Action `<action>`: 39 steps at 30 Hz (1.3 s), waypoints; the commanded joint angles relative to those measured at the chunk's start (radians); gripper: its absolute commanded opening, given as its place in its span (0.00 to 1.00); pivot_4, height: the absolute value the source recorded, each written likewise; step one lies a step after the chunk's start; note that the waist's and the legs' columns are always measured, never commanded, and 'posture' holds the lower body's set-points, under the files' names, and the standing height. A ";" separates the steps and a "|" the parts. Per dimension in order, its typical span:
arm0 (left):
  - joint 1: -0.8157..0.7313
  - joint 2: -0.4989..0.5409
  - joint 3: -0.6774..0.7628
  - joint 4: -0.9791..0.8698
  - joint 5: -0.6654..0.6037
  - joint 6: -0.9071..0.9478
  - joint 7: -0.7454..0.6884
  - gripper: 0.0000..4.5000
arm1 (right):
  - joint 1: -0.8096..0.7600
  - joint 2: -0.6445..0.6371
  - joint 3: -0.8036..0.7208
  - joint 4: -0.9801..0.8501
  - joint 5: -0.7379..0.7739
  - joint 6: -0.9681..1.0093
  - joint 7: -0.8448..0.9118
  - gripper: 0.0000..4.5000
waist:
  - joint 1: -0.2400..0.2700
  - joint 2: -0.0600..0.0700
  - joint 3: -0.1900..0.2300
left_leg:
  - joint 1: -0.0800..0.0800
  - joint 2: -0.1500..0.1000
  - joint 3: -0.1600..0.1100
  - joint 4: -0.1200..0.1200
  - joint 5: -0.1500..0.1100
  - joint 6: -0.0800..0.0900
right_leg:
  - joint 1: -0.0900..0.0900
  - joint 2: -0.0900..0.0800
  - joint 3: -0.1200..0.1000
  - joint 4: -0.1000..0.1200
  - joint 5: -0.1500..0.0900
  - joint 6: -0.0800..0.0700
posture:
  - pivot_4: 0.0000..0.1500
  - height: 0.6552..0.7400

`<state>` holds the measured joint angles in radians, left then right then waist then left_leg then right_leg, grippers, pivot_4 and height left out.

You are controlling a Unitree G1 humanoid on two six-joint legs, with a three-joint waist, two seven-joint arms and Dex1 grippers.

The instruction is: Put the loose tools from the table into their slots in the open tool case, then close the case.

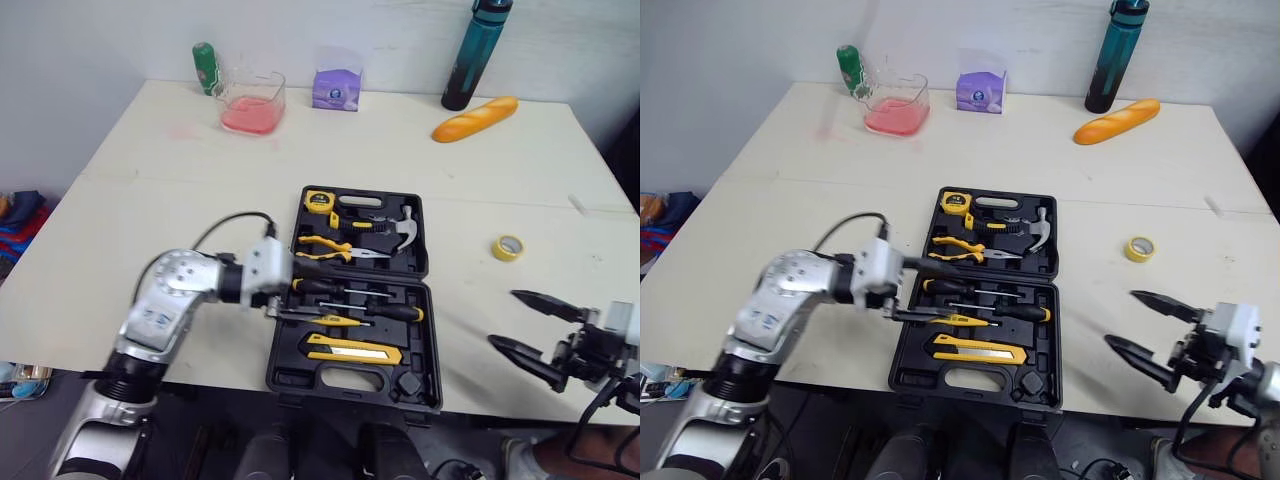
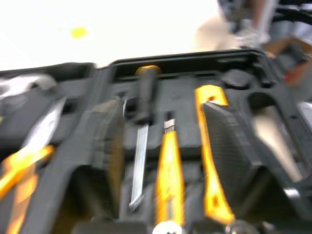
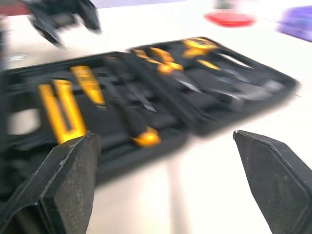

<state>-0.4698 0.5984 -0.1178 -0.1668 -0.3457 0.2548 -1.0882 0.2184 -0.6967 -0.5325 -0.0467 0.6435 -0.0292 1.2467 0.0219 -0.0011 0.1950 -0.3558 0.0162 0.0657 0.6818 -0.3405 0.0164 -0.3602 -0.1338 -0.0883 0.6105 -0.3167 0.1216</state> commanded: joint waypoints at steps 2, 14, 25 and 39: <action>0.085 0.036 0.157 -0.028 -0.035 0.006 0.077 0.98 | -0.036 0.017 -0.116 0.145 -0.042 -0.178 -0.045 1.00 | -0.002 0.001 0.001 | 0.000 0.000 0.001 0.000 0.000 0.000 | 0.000 0.000 -0.001 0.000 0.000 0.000 | 1.00 1.00; 0.384 0.069 0.586 0.094 -0.028 -0.069 0.337 0.98 | -0.159 0.025 -0.220 0.693 -0.144 -0.533 -0.253 1.00 | -0.025 0.002 0.002 | 0.001 0.001 0.001 -0.003 -0.003 -0.001 | -0.001 -0.008 0.002 -0.001 0.000 0.000 | 1.00 1.00; 0.483 0.003 0.633 0.112 0.024 -0.092 0.519 0.98 | -0.166 0.074 -0.199 0.758 -0.163 -0.619 -0.444 1.00 | -0.026 0.002 0.002 | 0.002 0.000 0.003 -0.012 -0.003 -0.004 | -0.002 -0.009 0.003 -0.005 0.000 -0.001 | 1.00 1.00; 0.314 0.007 0.463 -0.085 -0.122 0.049 0.441 0.98 | -0.240 -0.015 0.003 0.281 -0.143 -0.164 -0.508 1.00 | -0.024 0.003 0.002 | -0.002 -0.001 0.009 -0.016 0.002 -0.003 | -0.013 -0.008 0.000 0.002 0.000 0.000 | 1.00 1.00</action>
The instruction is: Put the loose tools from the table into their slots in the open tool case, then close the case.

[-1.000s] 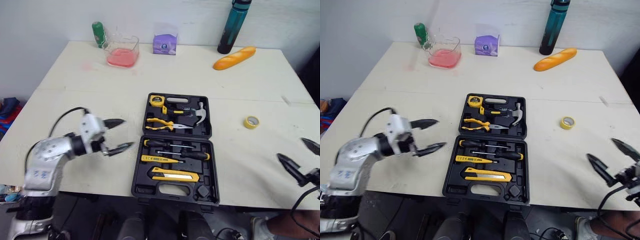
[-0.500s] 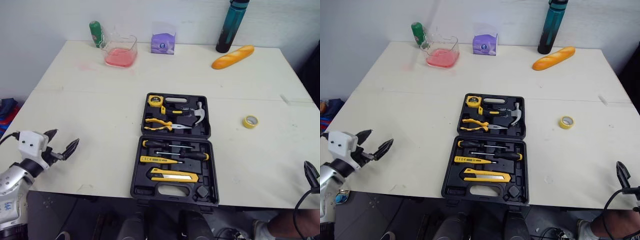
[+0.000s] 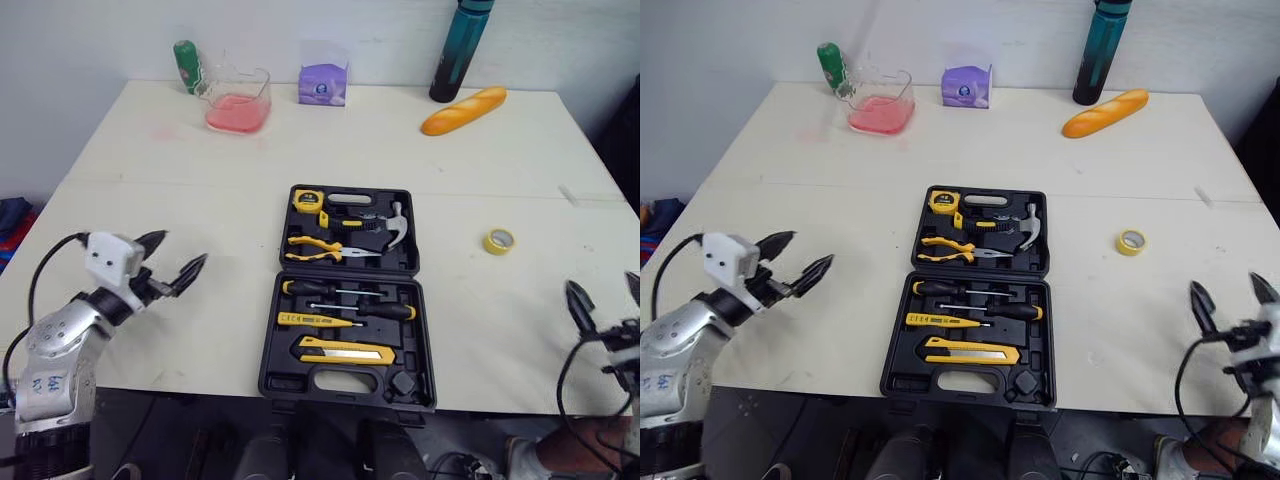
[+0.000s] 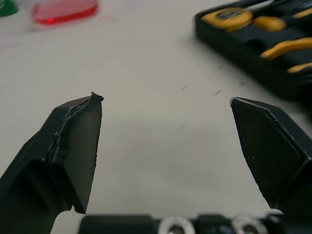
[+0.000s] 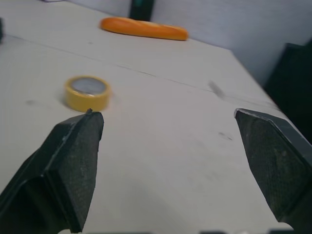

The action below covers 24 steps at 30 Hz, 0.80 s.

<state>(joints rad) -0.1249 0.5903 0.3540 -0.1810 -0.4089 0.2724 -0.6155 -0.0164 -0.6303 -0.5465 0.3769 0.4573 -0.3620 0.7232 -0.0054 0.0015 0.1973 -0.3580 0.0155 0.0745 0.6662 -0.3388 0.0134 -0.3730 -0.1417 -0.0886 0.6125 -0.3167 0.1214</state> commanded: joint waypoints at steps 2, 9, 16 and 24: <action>-0.063 0.027 -0.051 -0.108 -0.092 0.072 -0.067 0.98 | -0.034 -0.172 0.059 -0.222 0.073 0.327 0.067 1.00 | 0.004 0.000 0.000 | 0.000 0.000 0.000 0.000 0.001 0.000 | 0.000 0.000 0.000 0.000 0.000 0.000 | 1.00 1.00; -0.128 0.045 -0.112 -0.188 -0.156 0.189 -0.091 0.98 | -0.202 -0.443 0.187 -0.263 0.044 0.769 0.122 1.00 | 0.005 -0.001 0.000 | -0.001 0.000 0.002 0.001 0.002 0.001 | -0.002 0.007 0.002 -0.001 0.000 0.000 | 1.00 1.00; -0.200 0.058 -0.168 -0.247 -0.220 0.279 -0.123 0.98 | -0.532 -0.625 0.526 -0.098 -0.091 0.996 0.440 1.00 | 0.003 -0.002 0.001 | -0.003 0.001 0.002 0.001 0.002 0.001 | -0.003 0.009 0.001 -0.002 0.000 0.000 | 1.00 1.00; -0.289 0.070 -0.235 -0.246 -0.230 0.317 -0.165 0.98 | -0.935 -0.531 0.859 0.212 -0.410 0.831 0.697 1.00 | 0.003 -0.001 0.001 | -0.015 0.000 0.000 0.008 0.002 0.001 | -0.011 0.010 -0.001 -0.001 0.000 0.001 | 1.00 1.00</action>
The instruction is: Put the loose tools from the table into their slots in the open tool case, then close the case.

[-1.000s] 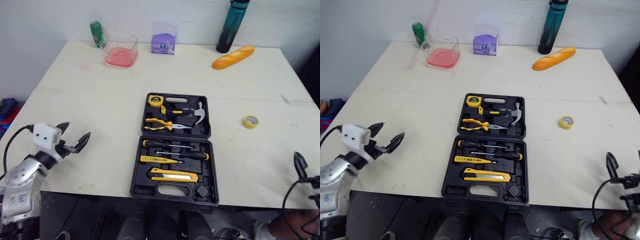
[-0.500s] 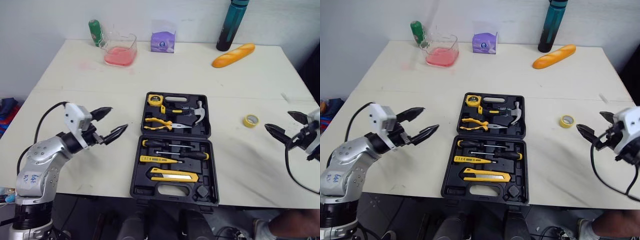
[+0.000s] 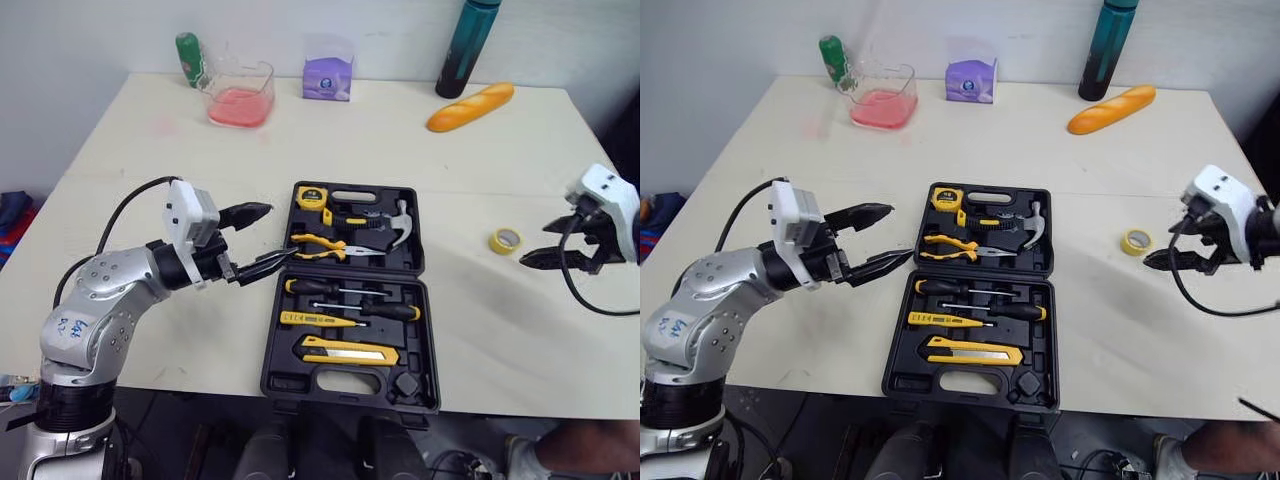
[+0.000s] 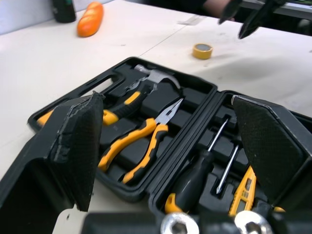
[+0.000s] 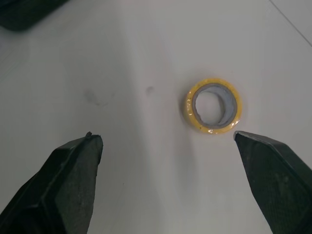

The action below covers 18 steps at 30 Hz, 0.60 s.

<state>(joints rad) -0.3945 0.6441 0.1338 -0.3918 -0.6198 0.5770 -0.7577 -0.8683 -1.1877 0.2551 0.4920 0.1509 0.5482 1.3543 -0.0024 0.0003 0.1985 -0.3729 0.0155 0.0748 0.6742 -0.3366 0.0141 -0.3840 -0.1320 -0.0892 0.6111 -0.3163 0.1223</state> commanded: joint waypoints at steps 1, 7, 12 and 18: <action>-0.024 0.018 -0.025 -0.041 -0.026 0.021 -0.033 0.98 | -0.123 0.053 0.075 0.145 -0.131 -0.106 0.075 1.00 | 0.000 0.000 0.000 | 0.000 0.000 0.000 0.000 0.000 0.000 | 0.000 0.000 0.000 0.000 0.000 0.000 | 1.00 1.00; -0.027 0.032 -0.061 -0.104 -0.110 0.113 -0.086 0.98 | -0.292 0.158 0.175 0.413 -0.303 -0.298 0.132 1.00 | -0.001 0.000 0.000 | -0.004 0.000 0.000 0.002 0.000 0.000 | -0.004 0.001 0.000 0.003 0.000 0.000 | 1.00 1.00; -0.022 0.030 -0.060 -0.131 -0.119 0.132 -0.065 0.98 | -0.377 0.227 0.180 0.581 -0.371 -0.368 0.139 1.00 | -0.002 0.000 0.000 | -0.013 0.000 -0.003 0.009 0.000 0.000 | -0.010 0.000 -0.002 0.008 0.000 0.000 | 1.00 1.00; 0.005 0.027 -0.052 -0.159 -0.120 0.134 -0.037 0.98 | -0.406 0.262 0.174 0.672 -0.420 -0.430 0.140 1.00 | -0.002 0.000 0.000 | -0.013 -0.001 -0.005 0.011 0.002 -0.001 | -0.010 0.001 -0.002 0.011 0.000 0.000 | 1.00 1.00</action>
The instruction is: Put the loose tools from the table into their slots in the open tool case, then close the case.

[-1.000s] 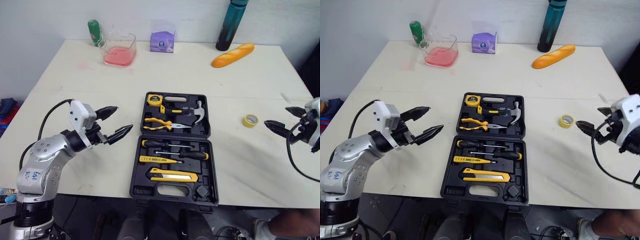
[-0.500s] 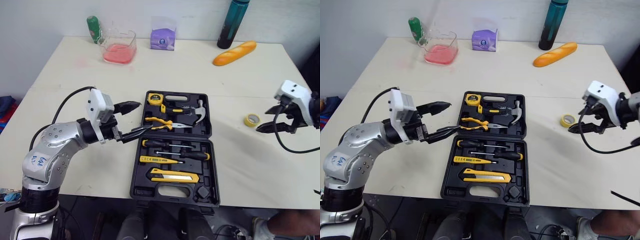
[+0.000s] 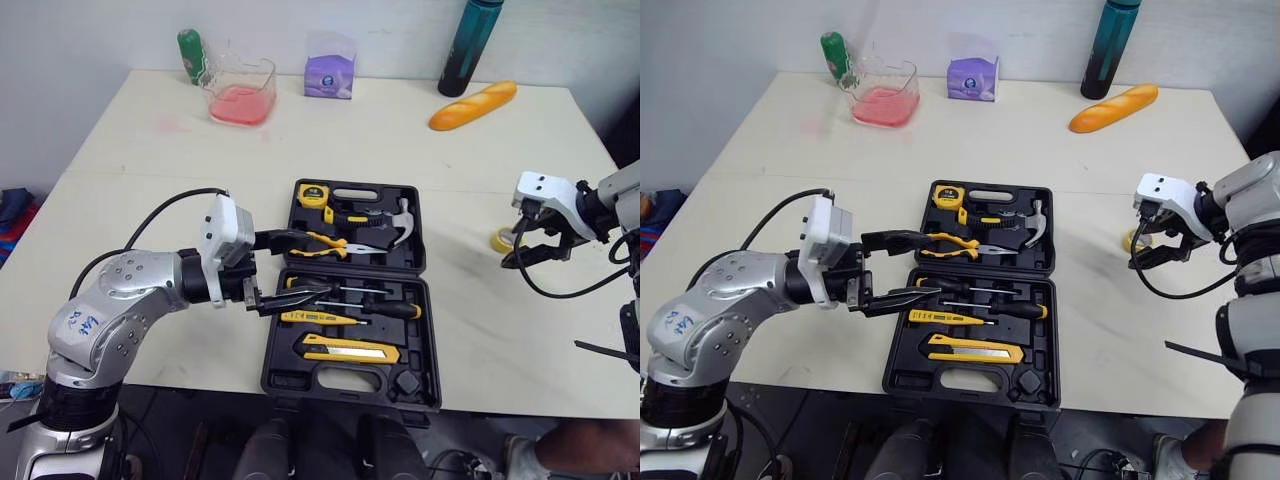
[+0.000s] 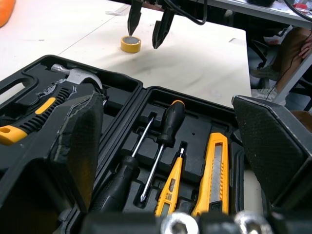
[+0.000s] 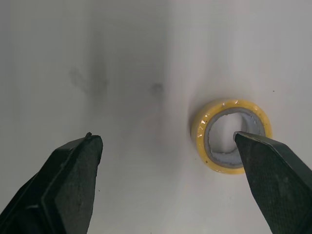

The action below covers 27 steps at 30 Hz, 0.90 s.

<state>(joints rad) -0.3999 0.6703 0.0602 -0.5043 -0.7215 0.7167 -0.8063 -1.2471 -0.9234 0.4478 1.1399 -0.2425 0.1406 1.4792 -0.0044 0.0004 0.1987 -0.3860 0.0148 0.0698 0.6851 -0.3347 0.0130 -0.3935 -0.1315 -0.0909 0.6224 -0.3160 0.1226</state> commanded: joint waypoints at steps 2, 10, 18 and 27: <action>0.016 0.002 0.023 -0.051 -0.016 -0.008 0.020 0.98 | -0.030 0.004 -0.022 0.045 -0.038 -0.035 0.005 1.00 | 0.000 0.000 0.000 | 0.000 0.000 0.000 0.000 0.000 0.000 | 0.000 0.000 0.000 0.000 0.000 0.000 | 1.00 1.00; 0.033 0.013 0.031 -0.068 -0.019 -0.006 0.032 0.98 | -0.038 0.038 -0.048 0.102 -0.065 -0.082 -0.050 1.00 | -0.001 0.000 0.000 | 0.000 0.000 -0.001 0.000 0.001 -0.001 | 0.000 0.000 0.000 0.001 0.000 0.000 | 1.00 1.00; 0.036 0.020 0.034 -0.071 -0.024 -0.003 0.030 0.98 | -0.041 0.074 -0.057 0.135 -0.085 -0.093 -0.099 1.00 | -0.003 0.000 0.000 | 0.000 0.000 -0.002 0.000 0.003 -0.002 | 0.000 0.000 0.000 0.003 0.000 0.000 | 1.00 1.00; 0.033 0.021 0.039 -0.088 -0.057 -0.006 0.018 0.99 | -0.037 0.089 -0.049 0.155 -0.121 -0.112 -0.134 0.94 | -0.003 0.000 0.000 | 0.000 0.000 -0.002 0.000 0.003 -0.002 | 0.000 0.000 0.000 0.004 0.000 -0.001 | 1.00 1.00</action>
<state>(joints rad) -0.3655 0.6799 0.0699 -0.5490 -0.7510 0.7194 -0.7813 -1.2588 -0.8192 0.4175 1.2964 -0.3469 0.0378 1.3584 -0.0075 0.0006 0.1987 -0.3859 0.0144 0.0673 0.6852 -0.3314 0.0113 -0.3937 -0.1312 -0.0909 0.6259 -0.3158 0.1220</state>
